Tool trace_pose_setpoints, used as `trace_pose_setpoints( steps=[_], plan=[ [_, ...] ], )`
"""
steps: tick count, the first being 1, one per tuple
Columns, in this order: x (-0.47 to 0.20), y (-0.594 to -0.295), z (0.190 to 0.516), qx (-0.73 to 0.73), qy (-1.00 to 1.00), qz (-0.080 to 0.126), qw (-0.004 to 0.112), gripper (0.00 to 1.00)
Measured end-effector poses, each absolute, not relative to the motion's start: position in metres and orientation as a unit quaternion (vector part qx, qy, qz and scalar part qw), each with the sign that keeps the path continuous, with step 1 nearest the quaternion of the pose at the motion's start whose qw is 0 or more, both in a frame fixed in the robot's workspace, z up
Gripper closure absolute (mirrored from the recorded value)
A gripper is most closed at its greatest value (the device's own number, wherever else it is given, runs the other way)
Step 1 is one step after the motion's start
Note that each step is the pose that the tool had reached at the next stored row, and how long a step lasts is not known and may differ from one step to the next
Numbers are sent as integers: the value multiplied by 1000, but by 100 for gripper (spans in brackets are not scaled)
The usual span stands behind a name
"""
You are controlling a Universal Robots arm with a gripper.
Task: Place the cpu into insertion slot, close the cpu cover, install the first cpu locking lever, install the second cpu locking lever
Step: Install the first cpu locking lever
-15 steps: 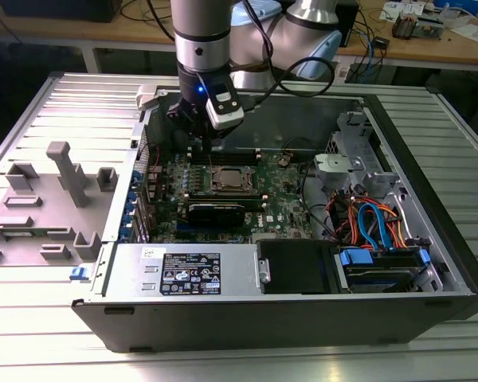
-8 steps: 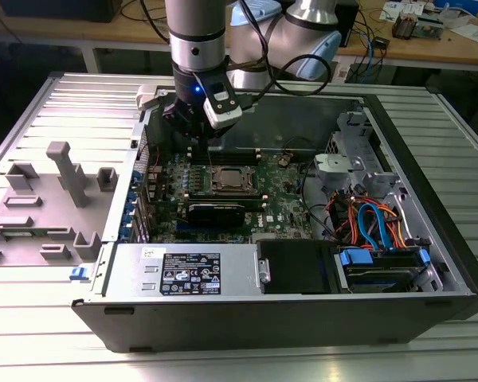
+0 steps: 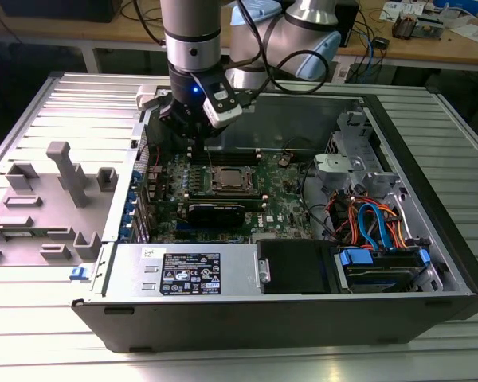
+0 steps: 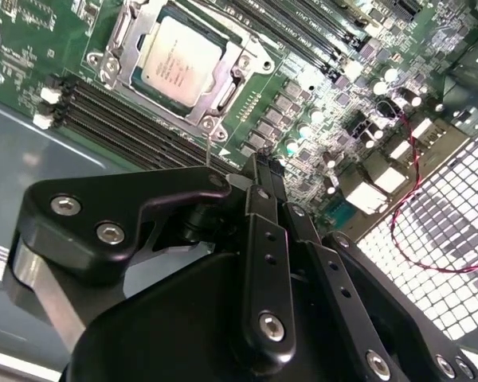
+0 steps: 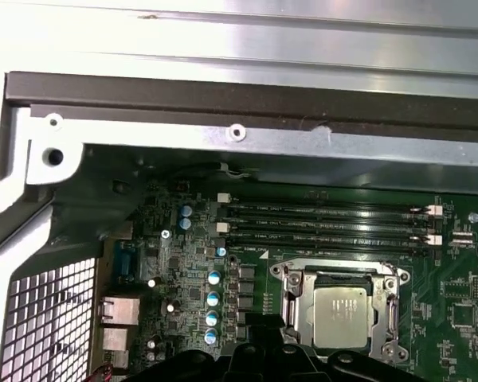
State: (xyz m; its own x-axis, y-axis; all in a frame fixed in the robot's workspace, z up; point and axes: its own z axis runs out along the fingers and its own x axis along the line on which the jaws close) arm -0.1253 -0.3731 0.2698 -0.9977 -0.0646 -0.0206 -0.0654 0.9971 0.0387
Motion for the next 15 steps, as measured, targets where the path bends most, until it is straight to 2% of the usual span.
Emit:
trace_pose_setpoints(
  steps=[15],
  plan=[
    [-121, -352, 264, -45, 999, 20, 11, 89]
  ],
)
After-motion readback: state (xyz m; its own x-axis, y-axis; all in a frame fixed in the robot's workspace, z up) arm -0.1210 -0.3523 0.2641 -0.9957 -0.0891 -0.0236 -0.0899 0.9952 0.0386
